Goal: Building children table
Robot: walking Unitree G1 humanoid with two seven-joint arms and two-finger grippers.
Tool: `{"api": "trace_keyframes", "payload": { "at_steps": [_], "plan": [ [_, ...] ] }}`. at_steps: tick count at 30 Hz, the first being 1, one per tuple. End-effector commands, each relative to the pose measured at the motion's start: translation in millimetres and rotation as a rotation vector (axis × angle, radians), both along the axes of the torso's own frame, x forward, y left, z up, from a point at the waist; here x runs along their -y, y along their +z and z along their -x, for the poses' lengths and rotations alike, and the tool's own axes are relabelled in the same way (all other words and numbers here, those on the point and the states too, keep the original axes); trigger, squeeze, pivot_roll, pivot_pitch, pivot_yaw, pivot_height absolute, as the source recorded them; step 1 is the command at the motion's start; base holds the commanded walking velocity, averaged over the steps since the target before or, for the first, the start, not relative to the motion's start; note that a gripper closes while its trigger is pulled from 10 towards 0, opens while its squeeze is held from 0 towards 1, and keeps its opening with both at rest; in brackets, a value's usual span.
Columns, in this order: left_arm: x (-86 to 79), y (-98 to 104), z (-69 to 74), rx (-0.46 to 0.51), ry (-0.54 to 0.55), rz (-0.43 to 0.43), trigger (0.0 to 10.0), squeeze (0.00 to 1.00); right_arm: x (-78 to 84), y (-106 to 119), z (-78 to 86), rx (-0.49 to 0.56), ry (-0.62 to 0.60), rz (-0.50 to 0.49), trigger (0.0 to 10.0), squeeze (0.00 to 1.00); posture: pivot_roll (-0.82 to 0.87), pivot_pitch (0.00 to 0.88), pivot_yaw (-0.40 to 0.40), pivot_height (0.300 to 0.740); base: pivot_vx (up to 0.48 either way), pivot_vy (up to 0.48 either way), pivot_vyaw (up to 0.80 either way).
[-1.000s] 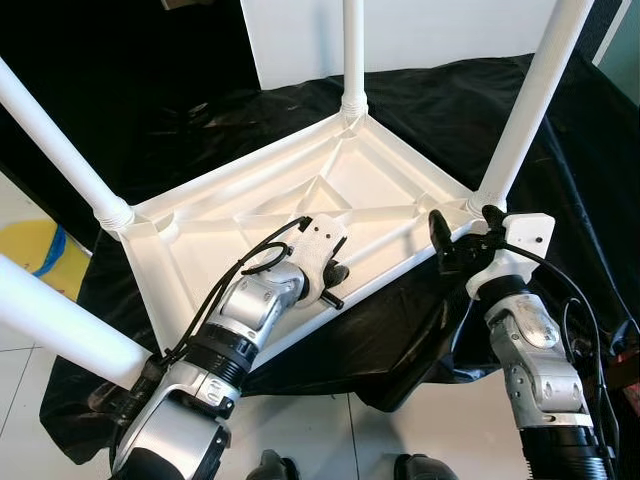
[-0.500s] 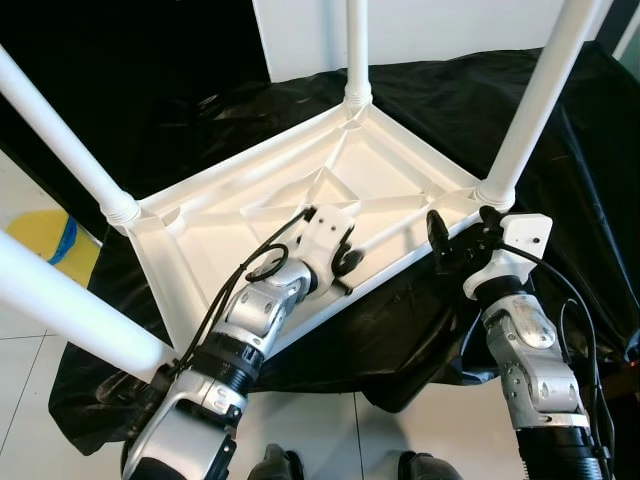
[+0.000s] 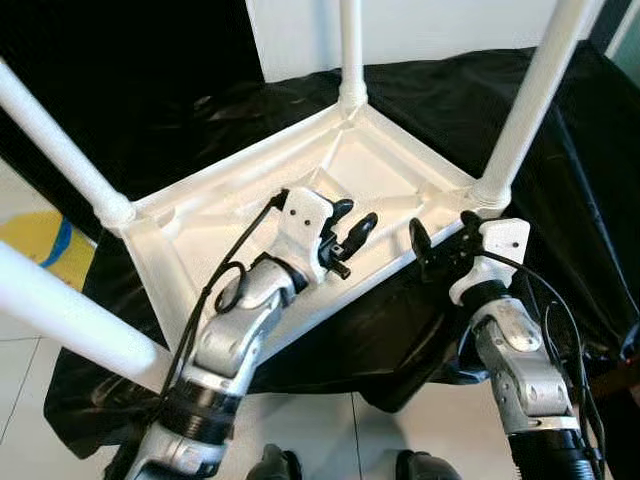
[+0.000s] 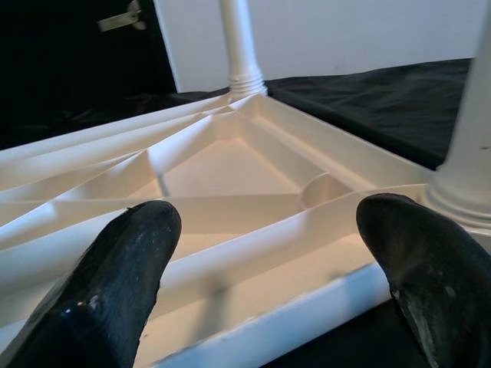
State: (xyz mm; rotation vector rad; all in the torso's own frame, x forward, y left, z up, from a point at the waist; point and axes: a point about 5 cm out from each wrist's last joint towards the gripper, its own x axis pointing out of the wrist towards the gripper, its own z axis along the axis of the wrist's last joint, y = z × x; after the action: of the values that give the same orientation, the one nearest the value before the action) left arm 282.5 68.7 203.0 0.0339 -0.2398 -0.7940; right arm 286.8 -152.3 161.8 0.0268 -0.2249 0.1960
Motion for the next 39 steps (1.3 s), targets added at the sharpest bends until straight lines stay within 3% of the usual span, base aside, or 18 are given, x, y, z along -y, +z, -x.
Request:
{"api": "trace_keyframes", "payload": {
  "at_steps": [1,3,6,9,11,13,16,18,25,29,32,39],
  "plan": [
    [-1.4,1.7,12.6,0.007,-0.120,-0.016,10.0,0.00,-5.5,-5.5,-0.9,-0.019,0.025,0.011,10.0,0.00,-0.01,0.143,0.064,0.740,0.000,0.000,0.00],
    [-13.6,3.4,30.3,-0.005,-0.125,-0.004,10.0,0.00,-8.9,-5.7,-5.0,-0.021,0.048,0.021,10.0,0.00,0.01,0.145,0.048,0.740,0.000,0.000,0.00],
    [-16.7,3.8,36.2,-0.011,-0.124,0.000,10.0,0.00,-9.3,-5.9,-5.9,-0.023,0.054,0.025,10.0,0.00,0.01,0.145,0.041,0.740,0.000,0.000,0.00],
    [-30.9,4.6,60.8,-0.062,-0.138,0.007,10.0,0.00,-13.2,-6.2,-11.5,-0.029,0.080,0.037,10.0,0.00,0.04,0.145,0.020,0.740,0.000,0.000,0.00],
    [-30.9,4.6,60.8,-0.062,-0.138,0.007,10.0,0.00,-13.2,-6.2,-11.5,-0.029,0.080,0.037,10.0,0.00,0.04,0.145,0.020,0.740,0.000,0.000,0.00],
    [-35.7,4.5,75.4,-0.093,-0.156,0.006,10.0,0.00,-14.7,-6.7,-13.8,-0.031,0.095,0.043,10.0,0.00,0.06,0.142,0.003,0.740,0.000,0.000,0.00],
    [-37.8,4.0,81.8,-0.108,-0.164,0.004,10.0,0.00,-15.5,-7.1,-14.9,-0.031,0.101,0.044,10.0,0.00,0.07,0.141,0.000,0.740,0.000,0.000,0.00],
    [-47.8,1.8,96.8,-0.158,-0.177,-0.023,10.0,0.00,-19.0,-8.7,-18.4,-0.034,0.121,0.047,10.0,0.00,0.09,0.136,-0.007,0.740,0.000,0.000,0.00],
    [-66.8,-5.7,122.2,-0.287,-0.256,-0.126,10.0,0.00,-30.6,-20.5,-22.0,-0.078,0.170,0.046,10.0,0.00,0.12,0.125,-0.012,0.740,0.000,0.000,0.00],
    [-76.7,-8.3,134.9,-0.348,-0.301,-0.188,10.0,0.00,-31.4,-31.7,-25.0,-0.142,0.138,0.047,10.0,0.00,0.14,0.118,-0.015,0.740,0.000,0.000,0.00],
    [-81.9,-9.2,142.7,-0.395,-0.322,-0.223,10.0,0.00,-24.1,-44.0,-30.3,-0.204,0.061,0.115,10.0,0.00,0.15,0.116,-0.014,0.740,0.000,0.000,0.00],
    [-91.3,-12.0,159.0,-0.504,-0.365,-0.277,10.0,0.00,-9.8,-48.0,-38.8,-0.219,-0.040,0.157,10.0,0.00,0.16,0.120,-0.016,0.740,0.000,0.000,0.00]
  ]
}}
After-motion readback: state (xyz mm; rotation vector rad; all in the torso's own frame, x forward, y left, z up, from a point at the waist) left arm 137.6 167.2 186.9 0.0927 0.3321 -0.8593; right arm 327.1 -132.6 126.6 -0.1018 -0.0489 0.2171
